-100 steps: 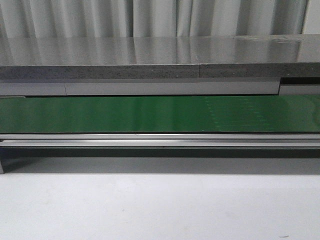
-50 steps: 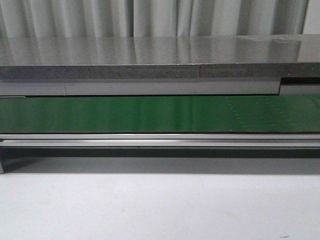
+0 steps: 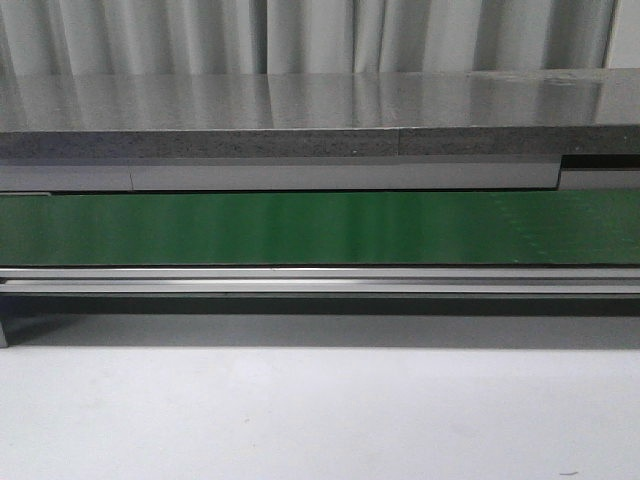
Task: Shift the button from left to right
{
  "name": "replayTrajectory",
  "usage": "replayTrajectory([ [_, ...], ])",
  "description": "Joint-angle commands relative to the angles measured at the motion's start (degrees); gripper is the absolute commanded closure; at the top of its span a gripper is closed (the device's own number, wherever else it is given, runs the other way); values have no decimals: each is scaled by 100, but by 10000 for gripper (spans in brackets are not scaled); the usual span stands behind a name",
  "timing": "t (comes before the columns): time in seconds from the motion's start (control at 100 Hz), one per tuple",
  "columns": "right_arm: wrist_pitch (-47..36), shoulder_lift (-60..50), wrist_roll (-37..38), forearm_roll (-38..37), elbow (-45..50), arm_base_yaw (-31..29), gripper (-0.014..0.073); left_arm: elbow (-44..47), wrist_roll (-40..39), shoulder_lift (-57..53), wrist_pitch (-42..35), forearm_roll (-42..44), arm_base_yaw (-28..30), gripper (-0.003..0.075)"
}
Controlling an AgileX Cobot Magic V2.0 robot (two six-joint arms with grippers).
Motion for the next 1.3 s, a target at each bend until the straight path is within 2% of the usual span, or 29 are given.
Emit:
replayTrajectory([
  [0.0,-437,7,13,1,-155,1,662,-163,-1,59,-454,-83,-42,715],
  [0.4,-437,-242,168,-58,159,1,662,-163,-1,59,-454,-83,-42,715],
  [0.66,-437,-1496,987,-920,1065,10,662,-163,-1,59,-454,-83,-42,715],
  [0.97,-437,-2878,1016,-926,2029,10,662,-163,-1,59,-454,-83,-42,715],
  [1.29,-366,-2849,1021,-919,2272,10,662,-163,-1,59,-454,-83,-42,715],
])
